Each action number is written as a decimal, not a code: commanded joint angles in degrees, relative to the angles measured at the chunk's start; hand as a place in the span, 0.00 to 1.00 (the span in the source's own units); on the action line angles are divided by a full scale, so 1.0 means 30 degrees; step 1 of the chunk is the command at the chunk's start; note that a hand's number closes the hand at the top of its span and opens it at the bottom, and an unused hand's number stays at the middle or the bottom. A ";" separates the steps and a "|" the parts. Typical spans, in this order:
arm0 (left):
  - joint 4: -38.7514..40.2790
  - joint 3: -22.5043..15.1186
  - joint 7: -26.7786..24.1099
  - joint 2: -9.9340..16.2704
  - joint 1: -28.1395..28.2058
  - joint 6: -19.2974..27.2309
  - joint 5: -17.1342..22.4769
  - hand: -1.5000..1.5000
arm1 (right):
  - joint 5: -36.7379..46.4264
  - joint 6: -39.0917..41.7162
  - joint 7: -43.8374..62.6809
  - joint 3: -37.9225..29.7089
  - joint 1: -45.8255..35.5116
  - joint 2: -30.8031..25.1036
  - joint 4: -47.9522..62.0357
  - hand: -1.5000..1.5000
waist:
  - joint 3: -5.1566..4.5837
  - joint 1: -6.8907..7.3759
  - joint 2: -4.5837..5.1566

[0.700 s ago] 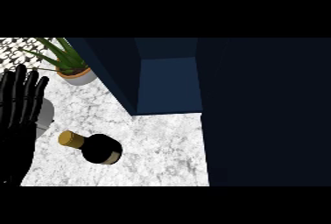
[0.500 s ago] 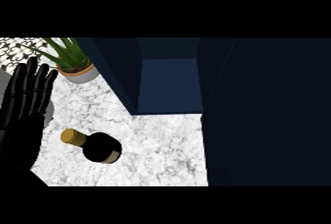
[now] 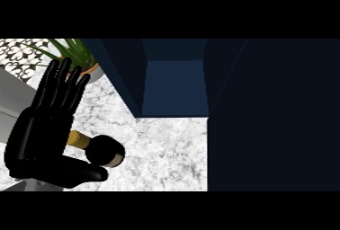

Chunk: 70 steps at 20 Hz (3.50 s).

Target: Pick up the wine, place it into the cabinet and close the cabinet

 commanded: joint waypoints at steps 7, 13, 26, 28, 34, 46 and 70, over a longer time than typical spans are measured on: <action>-0.1279 -0.1079 0.2376 -0.0789 -0.0510 0.1460 0.0191 0.00 | -0.2246 0.0224 0.3624 -0.1133 -0.0445 -0.0271 -0.2319 0.00 | -0.0017 0.0172 -0.0012; -0.1928 -0.1623 0.2995 -0.0883 -0.0297 0.1887 -0.0199 0.00 | -0.2586 0.1092 0.3658 -0.1902 -0.0785 -0.0196 -0.1777 0.00 | -0.0016 0.0176 -0.0008; -0.2743 -0.1984 0.2907 -0.0457 0.0689 0.2494 -0.1127 0.00 | -0.3030 0.2293 0.3852 -0.2663 -0.0531 0.0056 -0.1966 0.00 | -0.0012 0.0170 -0.0016; -0.2916 -0.2165 0.2432 -0.0475 0.2019 0.2199 -0.1134 0.00 | -0.2635 0.0133 0.6234 -0.1962 -0.1896 0.0372 -0.3525 0.00 | -0.0020 0.0205 -0.0018; -0.1813 0.0029 0.0810 0.0352 0.3307 0.0597 0.0249 0.00 | -0.2252 0.0781 0.6043 -0.1646 -0.0895 0.0629 -0.4120 0.00 | -0.0024 0.0176 -0.0017; -0.2574 0.1512 0.0528 0.1130 0.5838 -0.0879 0.0943 0.00 | -0.2012 0.1297 0.5430 -0.1838 -0.1155 0.1113 -0.3029 0.00 | -0.0018 0.0250 -0.0024; 0.8987 0.3779 -0.7686 0.1459 0.5101 -0.5008 -0.0909 0.00 | 0.0089 0.0366 0.6416 -0.0200 -0.3009 0.1963 -0.2917 0.00 | -0.0028 0.0227 0.0006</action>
